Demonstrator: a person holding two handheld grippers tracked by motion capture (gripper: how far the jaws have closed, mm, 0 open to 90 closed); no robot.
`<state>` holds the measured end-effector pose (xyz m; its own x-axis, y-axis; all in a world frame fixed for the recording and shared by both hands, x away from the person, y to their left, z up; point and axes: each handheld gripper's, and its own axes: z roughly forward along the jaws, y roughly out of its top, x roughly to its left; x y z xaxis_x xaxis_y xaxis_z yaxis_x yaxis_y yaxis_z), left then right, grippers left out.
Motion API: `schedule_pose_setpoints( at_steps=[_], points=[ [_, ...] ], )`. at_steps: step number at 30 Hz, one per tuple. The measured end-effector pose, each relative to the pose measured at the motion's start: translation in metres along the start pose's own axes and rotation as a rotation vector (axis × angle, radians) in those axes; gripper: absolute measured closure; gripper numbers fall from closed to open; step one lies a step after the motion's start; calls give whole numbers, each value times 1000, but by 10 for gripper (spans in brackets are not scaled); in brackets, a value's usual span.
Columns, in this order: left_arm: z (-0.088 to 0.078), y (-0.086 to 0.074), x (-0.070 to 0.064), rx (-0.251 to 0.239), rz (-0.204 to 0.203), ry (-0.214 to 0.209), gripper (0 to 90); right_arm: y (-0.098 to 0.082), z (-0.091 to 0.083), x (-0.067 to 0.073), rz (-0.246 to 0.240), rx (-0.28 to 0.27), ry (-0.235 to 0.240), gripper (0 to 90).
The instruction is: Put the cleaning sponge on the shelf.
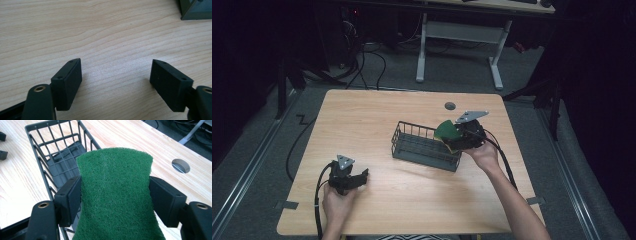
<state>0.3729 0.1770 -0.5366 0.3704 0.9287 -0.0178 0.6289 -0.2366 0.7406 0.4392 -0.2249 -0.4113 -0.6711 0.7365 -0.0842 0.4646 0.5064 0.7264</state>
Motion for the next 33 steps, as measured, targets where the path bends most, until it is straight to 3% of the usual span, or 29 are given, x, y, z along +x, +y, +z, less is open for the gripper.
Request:
schedule_pose_setpoints(
  at_steps=[11,20,33],
  points=[
    [0,0,0,0,0,0,261,4,3,4,-33,3,-23,303],
    [0,0,0,0,0,0,261,5,13,9,-64,38,-16,301],
    [0,0,0,0,0,0,260,4,13,11,-77,47,-8,292]
  ],
)
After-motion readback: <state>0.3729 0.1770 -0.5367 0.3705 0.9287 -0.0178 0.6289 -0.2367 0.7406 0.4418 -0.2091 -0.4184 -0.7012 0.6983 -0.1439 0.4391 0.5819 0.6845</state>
